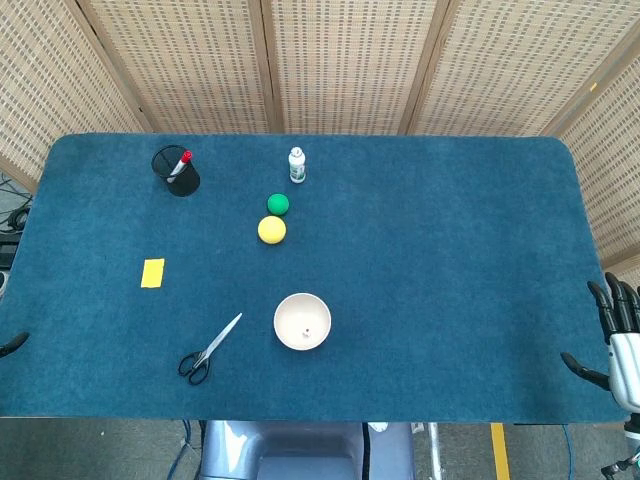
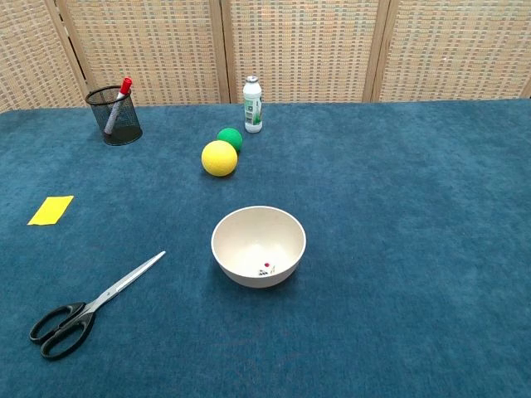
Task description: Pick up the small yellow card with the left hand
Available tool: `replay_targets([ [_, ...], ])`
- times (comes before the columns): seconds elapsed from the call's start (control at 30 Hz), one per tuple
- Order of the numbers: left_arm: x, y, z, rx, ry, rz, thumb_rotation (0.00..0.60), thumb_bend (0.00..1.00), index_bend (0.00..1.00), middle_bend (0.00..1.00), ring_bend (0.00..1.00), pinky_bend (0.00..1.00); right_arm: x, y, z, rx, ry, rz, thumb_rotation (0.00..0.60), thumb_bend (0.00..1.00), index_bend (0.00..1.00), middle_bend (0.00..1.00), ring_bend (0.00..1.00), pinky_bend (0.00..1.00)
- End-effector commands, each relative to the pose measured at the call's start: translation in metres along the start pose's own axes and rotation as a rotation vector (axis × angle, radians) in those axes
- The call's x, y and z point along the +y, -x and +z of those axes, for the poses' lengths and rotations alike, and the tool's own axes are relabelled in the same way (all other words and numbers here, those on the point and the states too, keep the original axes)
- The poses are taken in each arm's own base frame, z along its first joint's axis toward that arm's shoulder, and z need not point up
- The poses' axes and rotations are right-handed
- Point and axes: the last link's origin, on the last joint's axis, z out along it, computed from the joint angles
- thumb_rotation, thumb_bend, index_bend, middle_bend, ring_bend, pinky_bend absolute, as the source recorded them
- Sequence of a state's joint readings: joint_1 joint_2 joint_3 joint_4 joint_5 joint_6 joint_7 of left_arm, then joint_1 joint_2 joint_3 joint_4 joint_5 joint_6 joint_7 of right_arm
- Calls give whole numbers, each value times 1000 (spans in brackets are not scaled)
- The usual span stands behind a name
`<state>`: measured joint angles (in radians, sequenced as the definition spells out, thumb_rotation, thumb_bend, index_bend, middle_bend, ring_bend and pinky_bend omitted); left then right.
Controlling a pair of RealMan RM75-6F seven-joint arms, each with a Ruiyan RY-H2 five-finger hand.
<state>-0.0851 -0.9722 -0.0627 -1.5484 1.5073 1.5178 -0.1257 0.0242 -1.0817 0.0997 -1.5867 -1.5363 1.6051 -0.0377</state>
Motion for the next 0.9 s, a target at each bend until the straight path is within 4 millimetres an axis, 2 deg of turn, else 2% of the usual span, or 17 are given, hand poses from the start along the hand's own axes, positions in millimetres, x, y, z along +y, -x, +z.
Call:
replay_targets([
  [0.03,0,1,0,-5,-2,1,600,0,0,0,0,0,0,1,0,-5,0,6,600,0,0,0,0,0],
  [0.2,-1,9,5,-66,-7,-5,600,0,0,0,0,0,0,0,0,-10,2,17,600,0,0,0,0,0],
  [0.37,6,35,37,-184,-6,-24,600,0,0,0,0,0,2,0,2,-16,9,35,600,0,0,0,0,0],
  [0.6,32,60,79,-226,41,-47,600,14,0,0,0,0,5,3,5,-36,15,47,600,0,0,0,0,0],
  [0.67,53,81,106,-281,66,-56,600,74,0,0,0,0,6,5,7,-45,21,54,600,0,0,0,0,0],
  [0.73,66,97,125,-308,62,-34,600,132,0,0,0,0,8,6,8,-53,25,59,600,0,0,0,0,0],
  [0.9,78,117,138,-346,45,-14,600,184,0,0,0,0,9,8,10,-64,26,65,600,0,0,0,0,0],
])
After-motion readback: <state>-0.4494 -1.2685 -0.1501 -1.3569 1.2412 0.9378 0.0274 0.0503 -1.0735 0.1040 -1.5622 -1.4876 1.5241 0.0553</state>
